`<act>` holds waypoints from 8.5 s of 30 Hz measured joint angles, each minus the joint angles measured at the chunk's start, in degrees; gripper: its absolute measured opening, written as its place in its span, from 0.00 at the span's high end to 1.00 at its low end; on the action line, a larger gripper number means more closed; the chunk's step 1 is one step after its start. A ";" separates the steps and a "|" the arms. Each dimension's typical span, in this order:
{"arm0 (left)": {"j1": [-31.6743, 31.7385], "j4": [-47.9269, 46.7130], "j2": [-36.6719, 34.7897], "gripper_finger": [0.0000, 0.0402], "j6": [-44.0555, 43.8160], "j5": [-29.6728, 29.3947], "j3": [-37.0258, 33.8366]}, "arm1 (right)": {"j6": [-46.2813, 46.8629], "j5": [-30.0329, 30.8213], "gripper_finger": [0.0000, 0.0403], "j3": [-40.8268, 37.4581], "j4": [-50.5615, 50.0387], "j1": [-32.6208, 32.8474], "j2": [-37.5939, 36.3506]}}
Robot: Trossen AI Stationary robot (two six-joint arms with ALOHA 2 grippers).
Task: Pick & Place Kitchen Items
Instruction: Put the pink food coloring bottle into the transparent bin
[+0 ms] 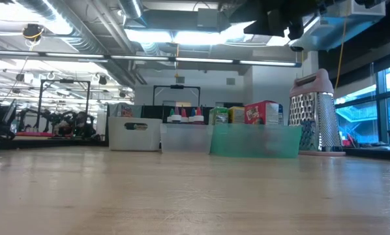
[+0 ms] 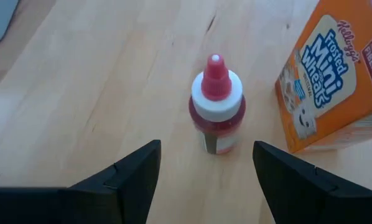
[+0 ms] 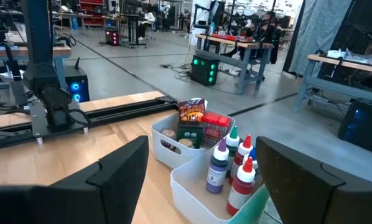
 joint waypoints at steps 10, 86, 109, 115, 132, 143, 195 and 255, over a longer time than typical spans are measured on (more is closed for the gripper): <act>0.01 0.72 -0.07 0.38 3.24 -5.65 -0.60 | -0.02 0.00 0.26 0.00 0.15 -0.08 0.00; 2.37 8.45 0.04 0.69 7.22 -18.23 -8.34 | -0.04 -2.95 0.26 0.00 0.07 -0.09 0.00; 12.92 -5.84 -4.25 0.73 18.93 -12.21 3.09 | -1.78 -3.08 0.26 0.00 -0.34 4.19 0.00; 19.39 -16.12 -6.61 0.73 28.93 -12.57 11.79 | -3.79 -3.04 0.26 0.00 -0.33 7.70 0.00; 61.34 22.10 -18.72 0.73 106.72 8.33 21.86 | -12.14 -2.88 0.26 0.02 6.14 17.59 -0.04; 85.74 41.89 -8.77 0.73 115.43 40.71 21.56 | -12.63 -2.69 0.26 0.02 4.33 23.64 -0.04; 93.72 82.27 -2.29 0.73 95.58 17.79 -8.21 | -4.00 -0.78 0.26 0.02 -6.23 21.73 0.00; 95.08 84.37 5.79 0.67 93.67 16.31 -8.19 | -1.01 -0.88 0.26 0.00 -9.40 21.70 0.00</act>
